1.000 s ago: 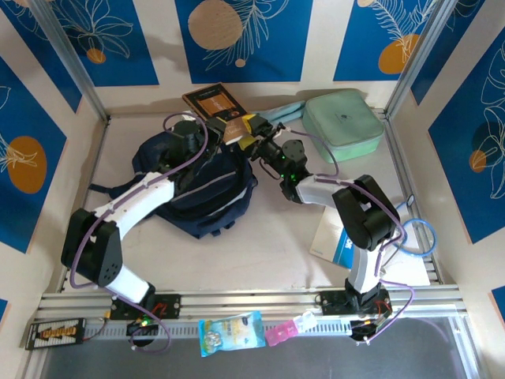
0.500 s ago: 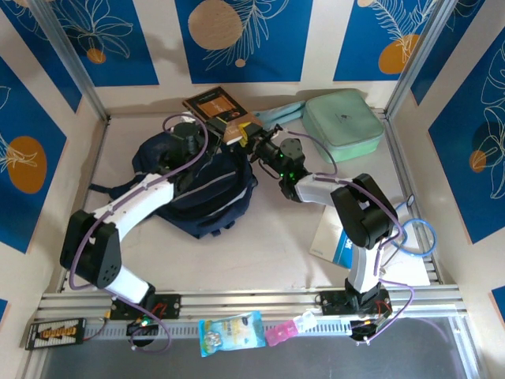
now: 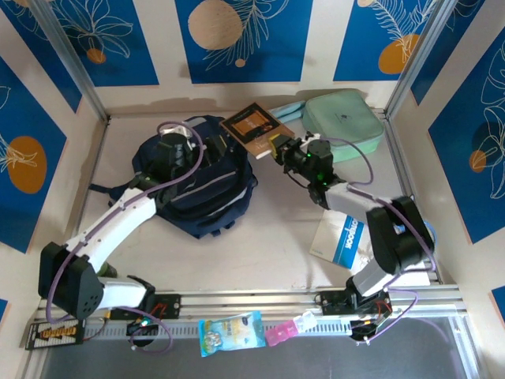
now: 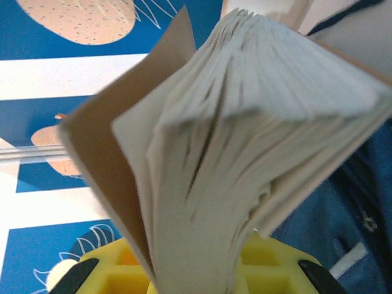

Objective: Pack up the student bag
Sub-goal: Pass the book, then open the student bag at the middle-left of the table.

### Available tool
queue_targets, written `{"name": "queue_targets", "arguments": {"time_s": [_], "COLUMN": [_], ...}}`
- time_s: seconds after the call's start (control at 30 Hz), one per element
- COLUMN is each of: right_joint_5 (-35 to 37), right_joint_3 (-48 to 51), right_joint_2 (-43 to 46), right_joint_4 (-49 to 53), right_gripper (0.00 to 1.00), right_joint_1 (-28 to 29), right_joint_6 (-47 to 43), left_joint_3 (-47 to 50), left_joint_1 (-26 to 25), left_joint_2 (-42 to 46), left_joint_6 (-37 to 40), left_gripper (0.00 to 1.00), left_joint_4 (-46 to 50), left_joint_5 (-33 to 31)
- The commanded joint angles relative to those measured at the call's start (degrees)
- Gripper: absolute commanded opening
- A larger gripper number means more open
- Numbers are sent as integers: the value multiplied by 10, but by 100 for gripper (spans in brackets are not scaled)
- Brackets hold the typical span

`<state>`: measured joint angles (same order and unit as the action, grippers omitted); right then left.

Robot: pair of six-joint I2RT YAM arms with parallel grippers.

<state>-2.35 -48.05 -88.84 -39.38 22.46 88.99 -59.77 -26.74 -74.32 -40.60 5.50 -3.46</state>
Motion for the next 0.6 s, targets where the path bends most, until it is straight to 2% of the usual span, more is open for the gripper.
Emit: {"name": "queue_targets", "arguments": {"time_s": [0.0, 0.13, 0.27, 0.4, 0.57], "right_joint_5": [-9, -1, 13, 20, 21], "right_joint_3": [16, 34, 43, 56, 70], "right_joint_2": [73, 133, 183, 218, 236], "right_joint_4": [57, 116, 180, 216, 231], "right_gripper": [14, 13, 14, 13, 13], "right_joint_1": [-21, -42, -59, -74, -82], "right_joint_6": [-93, -142, -179, -192, -190], "left_joint_3": [-25, -57, -104, -165, -184], "left_joint_1": [2, 2, 2, 1, 0], "left_joint_2": [-2, -30, -86, -157, -200], "left_joint_6": [202, 338, 448, 523, 593], "left_gripper": [100, 100, 98, 94, 90], "left_joint_4": [109, 189, 293, 407, 476], "left_joint_5": [66, 115, 124, 91, 48]}}
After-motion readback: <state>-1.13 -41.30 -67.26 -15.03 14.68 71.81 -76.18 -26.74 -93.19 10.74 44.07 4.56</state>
